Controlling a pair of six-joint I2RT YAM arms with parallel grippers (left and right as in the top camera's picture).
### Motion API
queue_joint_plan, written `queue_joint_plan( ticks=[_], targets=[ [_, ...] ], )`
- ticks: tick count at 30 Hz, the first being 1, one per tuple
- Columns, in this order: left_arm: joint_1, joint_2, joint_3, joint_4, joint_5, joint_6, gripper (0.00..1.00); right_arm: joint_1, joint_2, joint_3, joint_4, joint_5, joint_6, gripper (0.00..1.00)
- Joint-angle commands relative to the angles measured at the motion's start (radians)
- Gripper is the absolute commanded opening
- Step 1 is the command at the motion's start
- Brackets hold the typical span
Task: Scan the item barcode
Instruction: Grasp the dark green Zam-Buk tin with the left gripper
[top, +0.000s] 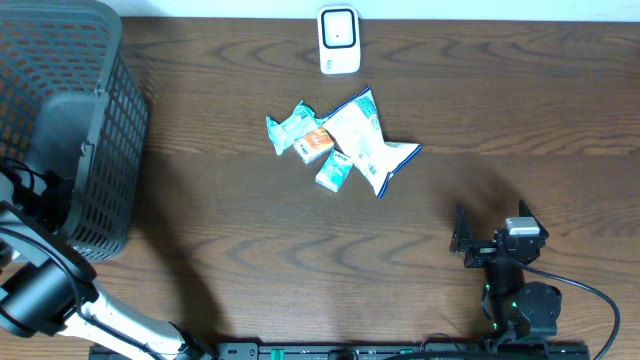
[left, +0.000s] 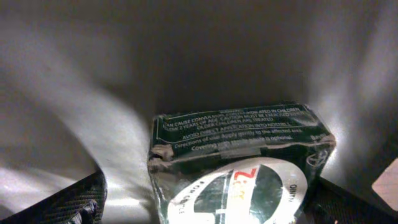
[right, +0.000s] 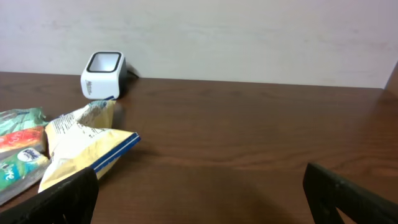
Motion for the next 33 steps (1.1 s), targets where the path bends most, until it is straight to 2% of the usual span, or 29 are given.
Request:
queue_joint_plan(
  ticks=[1, 4, 13, 18, 20, 25, 28, 33],
  targets=[
    [0.006, 0.032, -0.031, 0.016, 0.054, 0.017, 0.98, 0.003, -0.005, -0.002, -0.005, 0.008, -0.012, 0.99],
    [0.006, 0.032, -0.031, 0.016, 0.054, 0.017, 0.78, 0.003, -0.005, -0.002, -0.005, 0.008, -0.012, 0.99],
    [0.006, 0.032, -0.030, -0.002, 0.054, 0.007, 0.71, 0.003, -0.005, -0.002, -0.005, 0.008, -0.012, 0.99],
    [0.006, 0.032, -0.011, 0.010, 0.059, -0.099, 0.70, 0.003, -0.005, -0.002, -0.005, 0.008, -0.012, 0.99],
    [0.005, 0.032, 0.011, 0.010, 0.059, -0.145, 0.60, 0.003, -0.005, -0.002, -0.004, 0.008, -0.012, 0.99],
    [0.005, 0.015, 0.060, 0.009, 0.067, -0.221, 0.60, 0.003, -0.005, -0.002, -0.005, 0.008, -0.012, 0.99],
    [0.005, -0.006, 0.089, 0.010, 0.125, -0.220, 0.60, 0.003, -0.005, -0.002, -0.004, 0.008, -0.012, 0.99],
    [0.005, -0.071, 0.172, 0.025, 0.317, -0.221, 0.60, 0.003, -0.005, -0.002, -0.004, 0.008, -0.012, 0.99]
  ],
)
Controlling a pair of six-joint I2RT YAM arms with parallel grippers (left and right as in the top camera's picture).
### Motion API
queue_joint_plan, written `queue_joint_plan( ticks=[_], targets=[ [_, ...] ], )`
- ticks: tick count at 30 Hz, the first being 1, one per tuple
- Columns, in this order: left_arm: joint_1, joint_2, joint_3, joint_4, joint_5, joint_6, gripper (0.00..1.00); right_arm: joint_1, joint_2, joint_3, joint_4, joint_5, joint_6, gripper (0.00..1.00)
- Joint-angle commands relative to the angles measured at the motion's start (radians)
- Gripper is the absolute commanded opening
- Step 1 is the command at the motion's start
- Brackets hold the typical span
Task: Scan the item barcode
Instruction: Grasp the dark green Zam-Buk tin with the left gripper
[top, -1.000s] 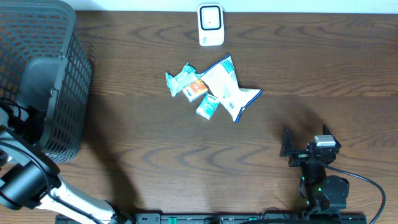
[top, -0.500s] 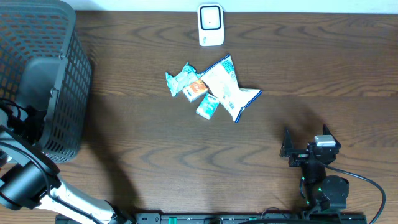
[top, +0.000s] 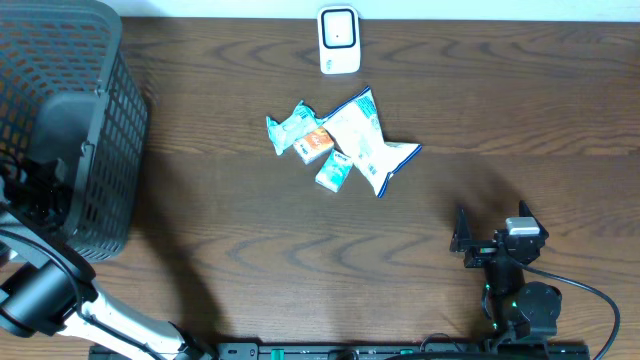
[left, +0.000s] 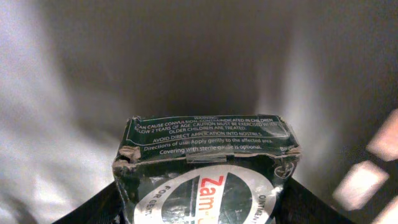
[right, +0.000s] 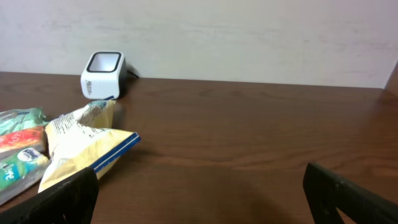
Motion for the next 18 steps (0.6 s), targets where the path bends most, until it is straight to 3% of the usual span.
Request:
queue_joint_plan(
  ticks=[1, 4, 10, 15, 18],
  targets=[
    [-0.002, -0.084, 0.093, 0.011, 0.205, -0.018, 0.60, 0.003, -0.005, -0.002, -0.004, 0.007, -0.011, 0.99],
    [-0.008, -0.164, 0.168, 0.065, 0.340, -0.049, 0.60, 0.003, -0.005, -0.002, -0.005, 0.007, -0.011, 0.99],
    [-0.017, -0.324, 0.207, 0.295, 0.512, -0.254, 0.60, 0.003, -0.005, -0.002, -0.004, 0.007, -0.011, 0.99],
    [-0.045, -0.422, 0.207, 0.585, 0.800, -0.536, 0.60, 0.003, -0.005, -0.002, -0.005, 0.007, -0.011, 0.99],
    [-0.104, -0.441, 0.207, 0.725, 0.875, -0.717, 0.60, 0.003, -0.005, -0.002, -0.004, 0.007, -0.011, 0.99]
  ],
)
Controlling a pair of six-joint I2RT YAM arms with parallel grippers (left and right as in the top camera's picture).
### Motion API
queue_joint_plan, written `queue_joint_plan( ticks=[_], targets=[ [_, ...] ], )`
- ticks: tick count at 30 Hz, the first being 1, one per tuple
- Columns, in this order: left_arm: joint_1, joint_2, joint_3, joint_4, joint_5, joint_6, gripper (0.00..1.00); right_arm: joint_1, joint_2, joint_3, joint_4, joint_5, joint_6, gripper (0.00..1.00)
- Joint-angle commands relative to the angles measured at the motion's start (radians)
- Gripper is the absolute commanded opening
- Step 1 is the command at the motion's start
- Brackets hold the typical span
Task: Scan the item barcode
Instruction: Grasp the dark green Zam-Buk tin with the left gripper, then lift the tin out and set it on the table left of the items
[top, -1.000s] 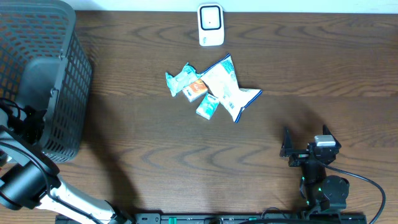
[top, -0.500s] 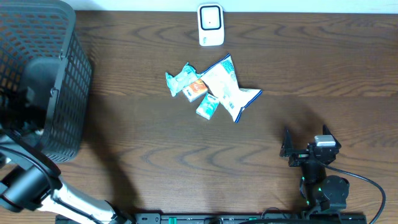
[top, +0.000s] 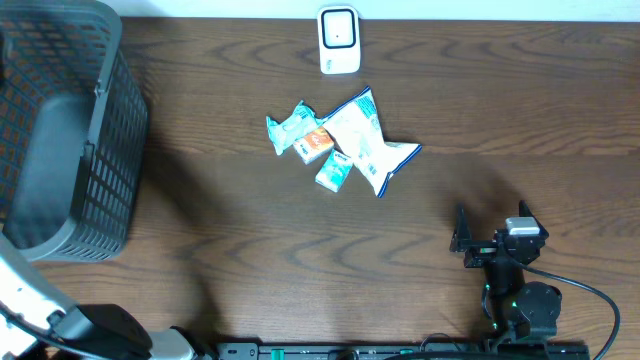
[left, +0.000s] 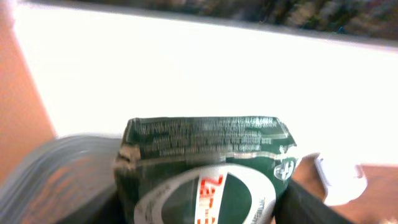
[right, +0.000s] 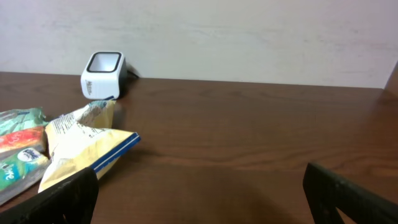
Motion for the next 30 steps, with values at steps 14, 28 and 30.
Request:
queue_joint_plan(
  ticks=[14, 28, 30],
  targets=[
    [-0.662, -0.018, -0.007, -0.061, 0.080, -0.346, 0.60, 0.003, -0.005, -0.002, -0.005, 0.008, -0.012, 0.99],
    [-0.916, 0.050, -0.108, -0.517, -0.752, -0.172, 0.60, 0.003, -0.005, -0.002, -0.004, 0.008, -0.012, 0.99],
    [-0.924, 0.067, -0.152, -0.535, -0.748, -0.172, 0.60, 0.003, -0.005, -0.002, -0.004, 0.008, -0.012, 0.99]
  ],
)
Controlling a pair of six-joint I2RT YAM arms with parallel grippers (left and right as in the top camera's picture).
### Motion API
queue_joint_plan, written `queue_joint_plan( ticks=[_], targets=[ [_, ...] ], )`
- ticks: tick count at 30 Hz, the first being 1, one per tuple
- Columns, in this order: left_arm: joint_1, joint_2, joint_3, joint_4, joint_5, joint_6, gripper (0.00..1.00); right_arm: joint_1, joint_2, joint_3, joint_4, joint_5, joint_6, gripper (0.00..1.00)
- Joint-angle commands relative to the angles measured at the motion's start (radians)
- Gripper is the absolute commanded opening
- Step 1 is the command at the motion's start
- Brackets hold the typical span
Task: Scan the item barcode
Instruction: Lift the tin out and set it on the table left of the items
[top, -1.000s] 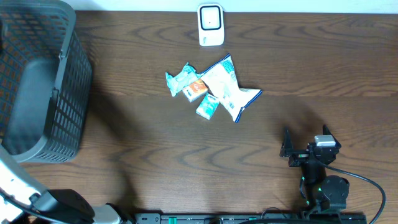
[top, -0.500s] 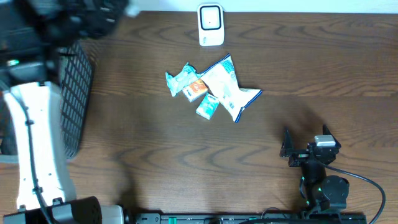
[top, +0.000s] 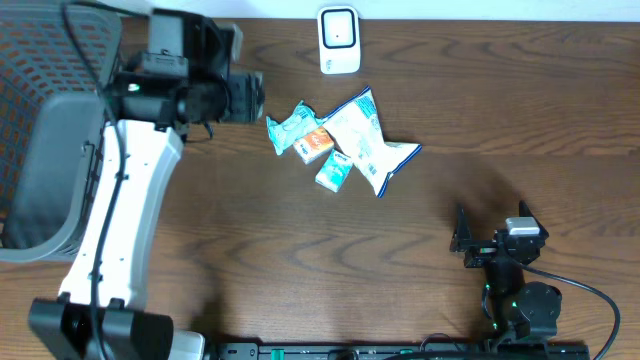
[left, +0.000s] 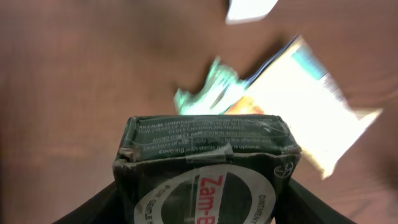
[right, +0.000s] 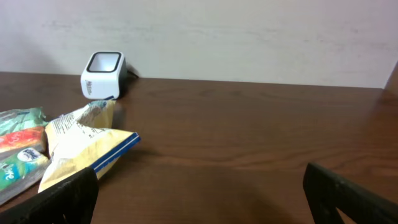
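My left gripper (top: 250, 98) hangs over the table just left of the packet pile, shut on a dark green box (left: 205, 165) with a white oval "Zam" label. The box fills the left wrist view between both fingers. The white barcode scanner (top: 339, 40) stands at the table's far edge, up and to the right of the held box; the scanner (right: 102, 74) also shows in the right wrist view. My right gripper (right: 202, 205) rests open and empty near the front right, the right gripper (top: 492, 228) low over the wood.
A pile of snack packets (top: 340, 145), teal pouches and a white-blue chip bag (right: 81, 146), lies mid-table below the scanner. A dark mesh basket (top: 50, 150) takes up the left side. The left arm (top: 125, 200) stretches from the front left across the basket's edge.
The left arm has come out of the basket area with the green box and now holds it over the table beside the packet pile. The right arm is unchanged.
The left gripper was down inside the basket around the green box. Then its fingers were shut against the box's sides. Then the box was held up with a bright background behind it. Now it is over the table near the packets. The right arm stayed parked.
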Motion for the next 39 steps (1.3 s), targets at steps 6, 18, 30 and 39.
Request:
queue_joint_plan(
  ticks=[6, 18, 30, 39],
  targets=[
    [-0.037, 0.069, -0.199, -0.005, -0.101, 0.020, 0.60, 0.003, -0.005, -0.002, -0.005, 0.007, -0.012, 0.99],
    [-0.121, 0.144, -0.305, 0.111, -0.099, 0.020, 0.62, 0.003, -0.005, -0.002, -0.005, 0.007, -0.012, 0.99],
    [-0.161, 0.260, -0.305, 0.123, -0.099, 0.017, 0.92, 0.003, -0.005, -0.002, -0.004, 0.007, -0.012, 0.99],
    [-0.158, 0.146, -0.266, 0.091, -0.099, 0.016, 0.96, 0.003, -0.005, -0.002, -0.005, 0.007, -0.012, 0.99]
  ],
)
